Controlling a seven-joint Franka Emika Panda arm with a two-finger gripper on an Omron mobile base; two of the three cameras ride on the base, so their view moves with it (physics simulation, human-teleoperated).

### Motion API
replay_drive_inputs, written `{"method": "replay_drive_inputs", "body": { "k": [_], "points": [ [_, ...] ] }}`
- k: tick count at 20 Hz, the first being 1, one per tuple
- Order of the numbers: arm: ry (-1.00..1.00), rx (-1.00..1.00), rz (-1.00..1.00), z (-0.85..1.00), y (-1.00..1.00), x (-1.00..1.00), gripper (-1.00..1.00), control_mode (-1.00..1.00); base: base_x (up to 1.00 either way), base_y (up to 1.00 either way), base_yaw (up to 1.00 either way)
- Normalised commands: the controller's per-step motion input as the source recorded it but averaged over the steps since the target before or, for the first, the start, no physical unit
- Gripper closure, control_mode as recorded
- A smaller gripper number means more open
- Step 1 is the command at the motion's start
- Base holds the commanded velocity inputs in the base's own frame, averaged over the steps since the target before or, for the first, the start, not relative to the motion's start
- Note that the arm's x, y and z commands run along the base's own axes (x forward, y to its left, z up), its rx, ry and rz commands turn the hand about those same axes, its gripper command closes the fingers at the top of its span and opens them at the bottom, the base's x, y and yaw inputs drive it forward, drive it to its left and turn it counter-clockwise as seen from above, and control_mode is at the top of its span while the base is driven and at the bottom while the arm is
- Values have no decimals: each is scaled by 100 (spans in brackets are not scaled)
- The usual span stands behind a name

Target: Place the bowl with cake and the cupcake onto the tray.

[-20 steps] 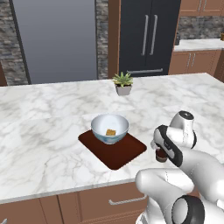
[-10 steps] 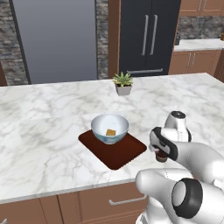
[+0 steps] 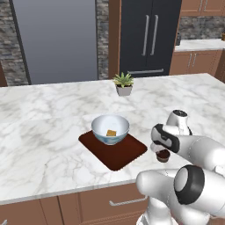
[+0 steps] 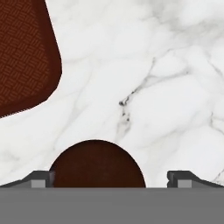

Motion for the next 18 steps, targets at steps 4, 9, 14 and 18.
{"method": "replay_drive_inputs", "body": {
  "k": [4,9,14,18],
  "points": [
    [0,5,1,-17,18,-64,-100,-100,0,0,0],
    [0,5,3,-32,23,-54,-100,-100,0,0,0],
    [0,0,11,-78,31,-2,-100,-100,0,0,0],
    [0,-4,14,-64,21,18,-100,-100,0,0,0]
  ]
}}
